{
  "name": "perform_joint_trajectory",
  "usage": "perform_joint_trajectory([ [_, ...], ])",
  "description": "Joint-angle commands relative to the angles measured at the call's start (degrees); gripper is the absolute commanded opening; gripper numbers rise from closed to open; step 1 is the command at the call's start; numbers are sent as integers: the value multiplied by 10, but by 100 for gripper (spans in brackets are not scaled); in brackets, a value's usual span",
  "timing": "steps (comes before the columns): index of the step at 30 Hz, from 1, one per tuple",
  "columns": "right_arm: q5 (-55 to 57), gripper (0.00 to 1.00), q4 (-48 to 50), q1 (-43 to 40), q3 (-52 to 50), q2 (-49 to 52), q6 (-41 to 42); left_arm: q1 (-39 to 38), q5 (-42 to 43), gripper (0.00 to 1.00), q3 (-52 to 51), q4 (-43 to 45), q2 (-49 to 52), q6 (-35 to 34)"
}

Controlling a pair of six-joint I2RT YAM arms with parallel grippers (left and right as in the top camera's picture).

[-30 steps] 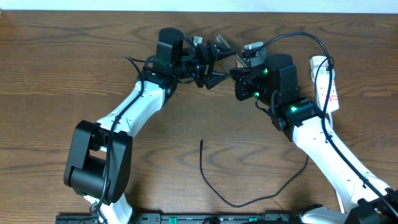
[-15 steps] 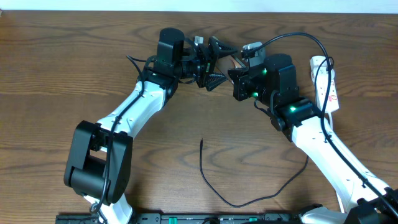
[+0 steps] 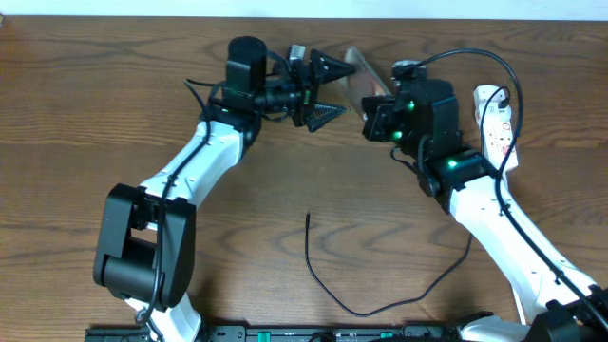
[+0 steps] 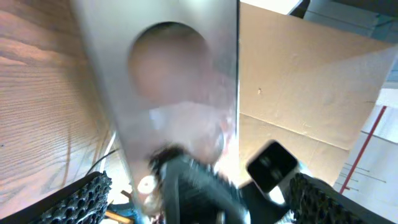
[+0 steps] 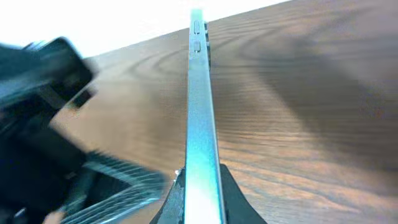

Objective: Plug charger to phone and switch on socket

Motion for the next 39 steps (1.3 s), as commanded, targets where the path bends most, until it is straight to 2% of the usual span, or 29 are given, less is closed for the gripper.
perform_joint_trajectory([
  [1, 23, 1, 15, -12, 9, -4, 118, 16, 35, 93, 16, 3, -19, 10],
  [13, -39, 1, 31, -14, 9, -5, 392, 59, 23, 93, 16, 3, -19, 10],
  [18, -122, 1, 103, -14, 9, -5, 451, 85, 4, 93, 16, 3, -19, 10],
  [22, -158, 1, 129, -14, 9, -5, 529, 96, 0, 93, 16, 3, -19, 10],
  [34, -204, 1, 137, 2, 9, -5, 675, 95, -35, 93, 16, 28, -19, 10],
  [39, -187, 1, 155, 16, 9, -5, 684, 85, -53, 93, 16, 28, -19, 10],
])
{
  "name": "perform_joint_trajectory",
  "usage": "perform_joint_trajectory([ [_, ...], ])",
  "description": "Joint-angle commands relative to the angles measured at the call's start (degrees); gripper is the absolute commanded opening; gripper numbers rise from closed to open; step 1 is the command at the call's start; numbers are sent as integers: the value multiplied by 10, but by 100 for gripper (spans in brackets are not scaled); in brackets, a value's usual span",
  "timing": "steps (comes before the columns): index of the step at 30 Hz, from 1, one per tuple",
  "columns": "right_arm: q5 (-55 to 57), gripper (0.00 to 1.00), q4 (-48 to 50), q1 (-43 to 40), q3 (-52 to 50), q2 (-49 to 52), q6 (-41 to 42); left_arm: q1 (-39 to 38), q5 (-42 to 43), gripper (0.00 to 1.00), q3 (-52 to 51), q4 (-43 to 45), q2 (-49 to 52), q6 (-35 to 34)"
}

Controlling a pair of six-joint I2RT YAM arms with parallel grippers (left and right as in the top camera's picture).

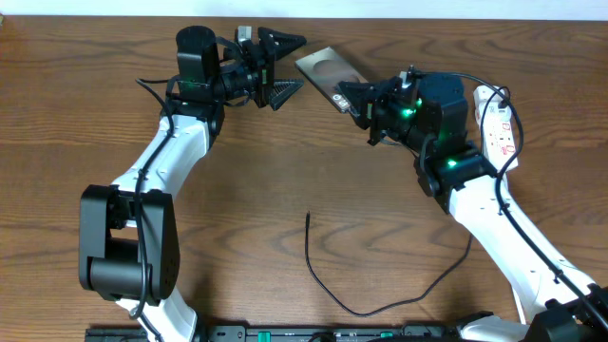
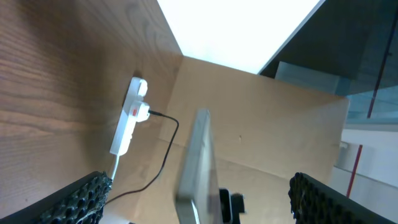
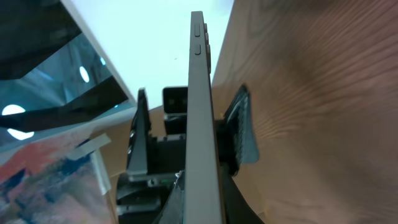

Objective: Plug charger to phone and switch on socket

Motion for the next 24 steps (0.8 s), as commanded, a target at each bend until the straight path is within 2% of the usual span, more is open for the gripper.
perform_joint_trajectory([
  [1, 5, 1, 17, 14, 9, -7, 25, -10, -19, 93, 16, 3, -18, 10],
  [11, 11, 1, 19, 23, 9, -7, 25, -43, -43, 93, 16, 3, -18, 7],
  [12, 11, 1, 18, 23, 9, -7, 25, -46, -43, 92, 16, 3, -18, 7],
  [15, 11, 1, 18, 25, 9, -7, 25, -51, -47, 78, 16, 3, -18, 7],
  [18, 12, 1, 18, 30, 9, -7, 25, -53, -54, 72, 16, 3, -18, 7],
  [24, 34, 1, 18, 41, 9, -7, 25, -54, -56, 71, 16, 3, -18, 2],
])
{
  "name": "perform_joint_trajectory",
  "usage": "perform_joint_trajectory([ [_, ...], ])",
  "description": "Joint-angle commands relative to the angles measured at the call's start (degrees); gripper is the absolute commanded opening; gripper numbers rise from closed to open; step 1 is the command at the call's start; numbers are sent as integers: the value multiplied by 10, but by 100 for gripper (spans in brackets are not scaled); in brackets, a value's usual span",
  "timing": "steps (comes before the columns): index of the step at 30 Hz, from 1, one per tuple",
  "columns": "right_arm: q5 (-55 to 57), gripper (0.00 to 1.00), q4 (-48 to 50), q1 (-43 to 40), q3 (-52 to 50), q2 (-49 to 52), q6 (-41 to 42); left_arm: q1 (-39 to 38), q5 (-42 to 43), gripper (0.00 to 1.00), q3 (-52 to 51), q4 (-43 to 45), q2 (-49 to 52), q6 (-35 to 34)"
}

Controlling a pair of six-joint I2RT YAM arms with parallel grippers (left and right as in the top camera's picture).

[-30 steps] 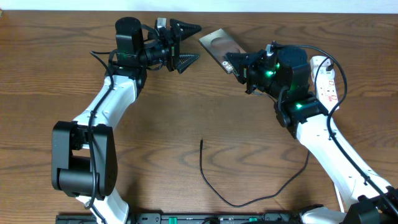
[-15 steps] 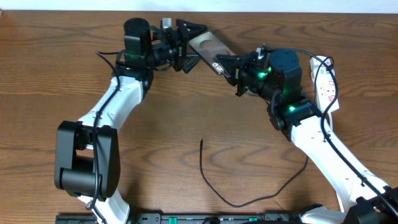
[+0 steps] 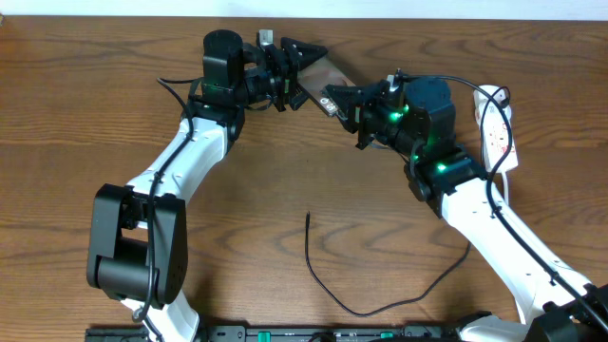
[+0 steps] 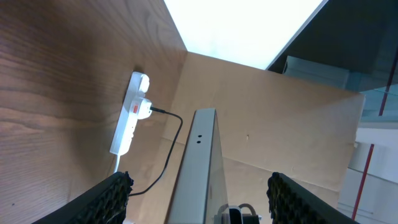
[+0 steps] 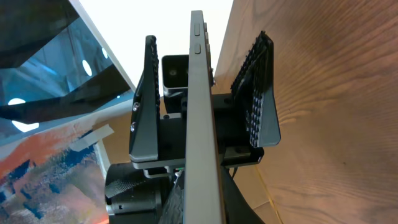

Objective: Plug charger to phone and switch on socket

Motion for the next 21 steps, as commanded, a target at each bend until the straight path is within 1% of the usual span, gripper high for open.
perform_joint_trajectory([
  [1, 20, 1, 8, 9, 9, -7, 3, -2, -6, 71, 16, 3, -18, 2],
  [3, 27, 1, 8, 11, 9, -7, 3, -2, -6, 70, 16, 3, -18, 1],
  [7, 29, 1, 8, 11, 9, -7, -3, -2, -6, 57, 16, 3, -18, 1],
  [8, 30, 1, 8, 11, 9, -7, -7, -2, -6, 56, 16, 3, -18, 1],
  [11, 31, 1, 7, 11, 9, -7, -7, -2, -6, 54, 16, 3, -18, 1],
  [15, 31, 1, 8, 12, 9, -7, -7, -2, -8, 49, 16, 3, -18, 1],
  [19, 34, 1, 7, 16, 9, -7, -7, -2, -8, 47, 16, 3, -18, -23],
  [21, 40, 1, 7, 19, 9, -7, -7, -2, -9, 44, 16, 3, -18, -30],
])
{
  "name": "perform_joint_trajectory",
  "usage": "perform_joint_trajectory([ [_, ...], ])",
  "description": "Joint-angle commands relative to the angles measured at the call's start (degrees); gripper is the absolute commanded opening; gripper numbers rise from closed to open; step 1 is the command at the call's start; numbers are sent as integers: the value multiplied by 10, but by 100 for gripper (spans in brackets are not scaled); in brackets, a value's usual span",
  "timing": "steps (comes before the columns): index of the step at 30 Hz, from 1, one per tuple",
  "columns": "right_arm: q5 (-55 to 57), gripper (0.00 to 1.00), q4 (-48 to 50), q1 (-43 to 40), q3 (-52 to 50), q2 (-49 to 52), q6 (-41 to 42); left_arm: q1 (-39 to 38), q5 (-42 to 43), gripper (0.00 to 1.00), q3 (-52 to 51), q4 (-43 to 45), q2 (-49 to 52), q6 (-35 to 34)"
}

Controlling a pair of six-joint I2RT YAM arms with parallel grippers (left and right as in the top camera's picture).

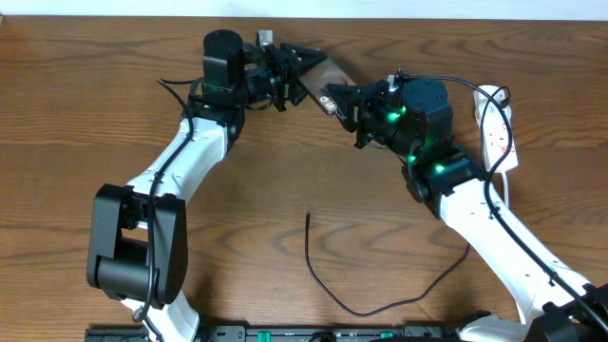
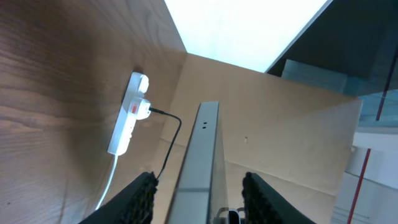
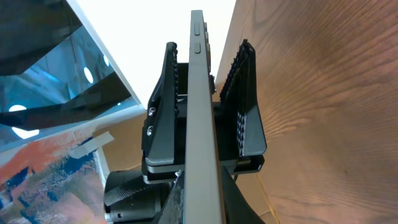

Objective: Plug charger to phone and switch on socket

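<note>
The phone (image 3: 199, 93) is held off the table, edge-on, with my right gripper (image 3: 200, 202) shut on its near end. In the overhead view the phone (image 1: 330, 74) bridges the two grippers at the back of the table. My left gripper (image 1: 306, 74) is open, and its fingers (image 3: 249, 106) stand on both sides of the phone's far end with small gaps showing. The left wrist view shows the phone (image 2: 202, 155) between those fingers (image 2: 142, 196). The charger cable (image 1: 328, 285) lies loose on the table, its free end pointing up the table.
A white power strip (image 1: 498, 122) lies at the right edge with a charger plugged in; it also shows in the left wrist view as the strip (image 2: 127, 123). A cardboard wall (image 2: 292, 143) stands beyond the table's edge.
The left gripper's fingers have drawn closer together around the phone's far end. The right gripper still holds the phone in the same place.
The right gripper held the phone with the open left gripper close to it. Then the left arm stood further left, apart from the phone. Then its open fingers straddled the phone's far end, and now they stand narrower around it.
</note>
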Motion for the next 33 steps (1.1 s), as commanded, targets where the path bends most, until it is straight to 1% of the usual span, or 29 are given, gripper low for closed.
perform_joint_trajectory([
  [1, 9, 1, 7, 11, 9, -7, -6, -2, -4, 43, 16, 3, -18, -19],
  [6, 9, 1, 7, 14, 9, -7, -6, -2, -4, 37, 16, 3, -18, -45],
  [11, 9, 1, 7, 14, 9, -7, -6, -2, -4, 36, 16, 3, -18, -50],
  [15, 9, 1, 7, 14, 9, -7, -7, -5, -4, 31, 16, 3, -18, -60],
  [21, 9, 1, 7, 14, 9, -7, -7, -10, -10, 31, 16, 3, -18, -61],
  [24, 9, 1, 7, 14, 9, -7, -7, -11, -12, 23, 16, 3, -18, -61],
  [27, 9, 1, 7, 14, 9, -7, -7, -11, -12, 19, 16, 3, -18, -61],
  [30, 9, 1, 7, 14, 9, -7, -7, -11, -13, 9, 16, 3, -18, -61],
  [33, 9, 1, 7, 14, 9, -7, -7, -11, -14, 8, 16, 3, -18, -61],
])
